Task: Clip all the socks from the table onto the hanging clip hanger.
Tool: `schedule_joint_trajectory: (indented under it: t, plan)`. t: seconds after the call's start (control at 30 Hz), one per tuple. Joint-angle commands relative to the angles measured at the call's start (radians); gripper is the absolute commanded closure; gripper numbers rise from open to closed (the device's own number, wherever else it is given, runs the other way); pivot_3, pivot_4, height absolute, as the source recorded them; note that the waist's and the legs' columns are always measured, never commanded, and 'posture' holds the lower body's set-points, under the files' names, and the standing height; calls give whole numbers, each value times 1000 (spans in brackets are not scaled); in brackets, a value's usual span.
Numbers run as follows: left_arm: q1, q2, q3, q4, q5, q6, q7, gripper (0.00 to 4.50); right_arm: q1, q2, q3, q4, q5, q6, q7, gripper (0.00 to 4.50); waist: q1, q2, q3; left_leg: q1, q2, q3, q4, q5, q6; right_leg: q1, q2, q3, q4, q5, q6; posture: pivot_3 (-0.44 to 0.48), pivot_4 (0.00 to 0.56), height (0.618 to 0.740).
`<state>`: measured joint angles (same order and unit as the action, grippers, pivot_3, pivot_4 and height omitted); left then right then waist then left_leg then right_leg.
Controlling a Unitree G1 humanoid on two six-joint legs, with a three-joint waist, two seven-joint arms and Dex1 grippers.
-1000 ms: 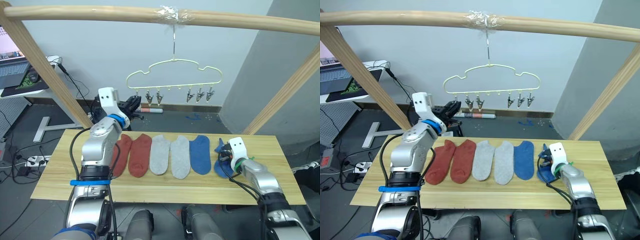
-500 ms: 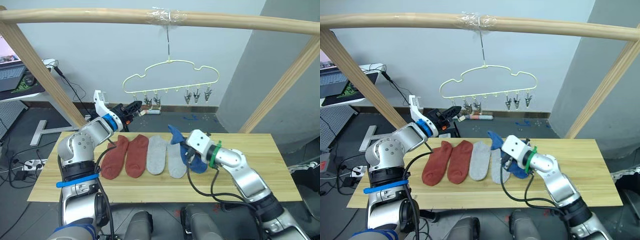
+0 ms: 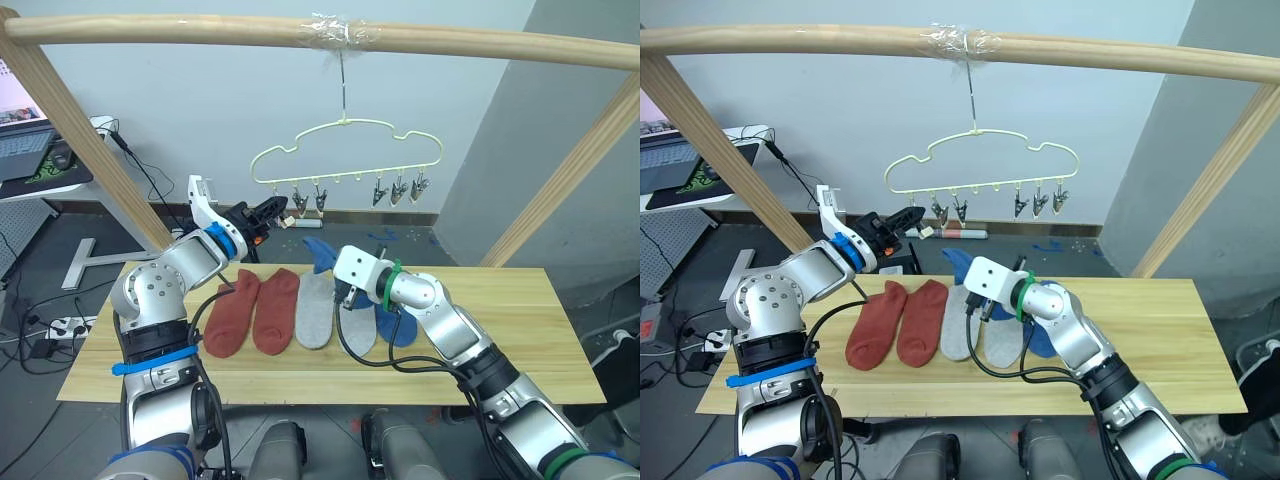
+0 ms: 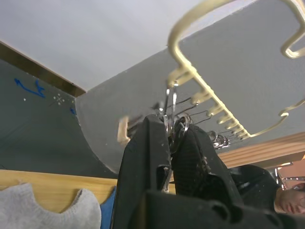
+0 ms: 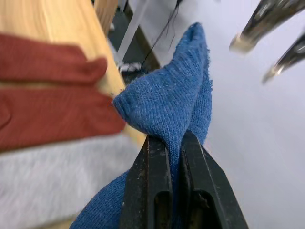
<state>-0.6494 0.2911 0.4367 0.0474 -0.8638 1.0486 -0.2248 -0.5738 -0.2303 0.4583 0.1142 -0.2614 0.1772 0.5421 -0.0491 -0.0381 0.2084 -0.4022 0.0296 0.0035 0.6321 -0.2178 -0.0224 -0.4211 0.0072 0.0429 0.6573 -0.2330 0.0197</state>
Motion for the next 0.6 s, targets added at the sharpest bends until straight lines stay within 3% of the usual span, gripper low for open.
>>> schedule_joint_trajectory:
  t: [0.03, 0.6]
  plan:
    - [-3, 10, 2, -32, -19, 1, 3, 4246, -26, 4, 7, -30, -23, -35, 0, 4474, 2, 0, 0, 0, 0, 0, 0, 0, 0, 0, 0, 0, 0, 0, 0, -9, 218, 740]
    - [5, 6, -2, -41, -30, 12, 12, 4246, -74, 46, 7, -25, -46, -51, 1, 4474, 1, -4, 10, 0, 0, 1, 0, 0, 0, 0, -1, 0, 0, 0, 0, -8, 228, 740]
